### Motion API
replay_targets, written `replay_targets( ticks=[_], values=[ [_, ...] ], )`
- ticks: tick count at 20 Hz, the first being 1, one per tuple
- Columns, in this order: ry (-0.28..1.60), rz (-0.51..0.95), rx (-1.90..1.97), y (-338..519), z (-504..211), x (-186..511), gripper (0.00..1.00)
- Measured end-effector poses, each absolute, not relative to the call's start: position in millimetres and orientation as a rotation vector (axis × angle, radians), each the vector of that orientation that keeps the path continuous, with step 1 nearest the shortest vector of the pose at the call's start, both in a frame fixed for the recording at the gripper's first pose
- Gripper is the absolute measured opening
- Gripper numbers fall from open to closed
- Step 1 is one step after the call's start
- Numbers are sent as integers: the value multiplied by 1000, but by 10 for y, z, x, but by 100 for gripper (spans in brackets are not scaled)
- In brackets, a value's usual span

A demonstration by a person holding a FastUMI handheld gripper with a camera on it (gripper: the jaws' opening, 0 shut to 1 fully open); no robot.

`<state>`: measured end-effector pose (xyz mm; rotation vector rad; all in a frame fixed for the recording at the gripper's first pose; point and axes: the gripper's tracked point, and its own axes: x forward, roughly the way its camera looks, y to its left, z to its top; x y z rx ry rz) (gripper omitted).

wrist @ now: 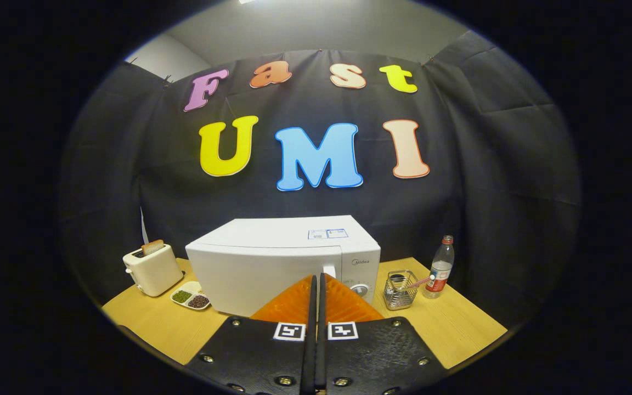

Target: Open the microwave, put the food inside, and close the microwave door.

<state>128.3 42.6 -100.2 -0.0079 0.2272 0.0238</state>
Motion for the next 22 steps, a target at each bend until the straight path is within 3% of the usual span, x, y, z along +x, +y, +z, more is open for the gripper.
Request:
replay_targets(
  ticks=[9, 10, 11, 14, 22],
  values=[
    [192, 48, 13, 443, -818, 555, 1],
    [188, 62, 18, 470, -795, 469, 6],
    [184, 77, 25, 507, -775, 405, 19],
    [162, 86, 38, 515, -722, 285, 99],
    [151, 90, 28, 491, -672, 119, 99]
  ],
)
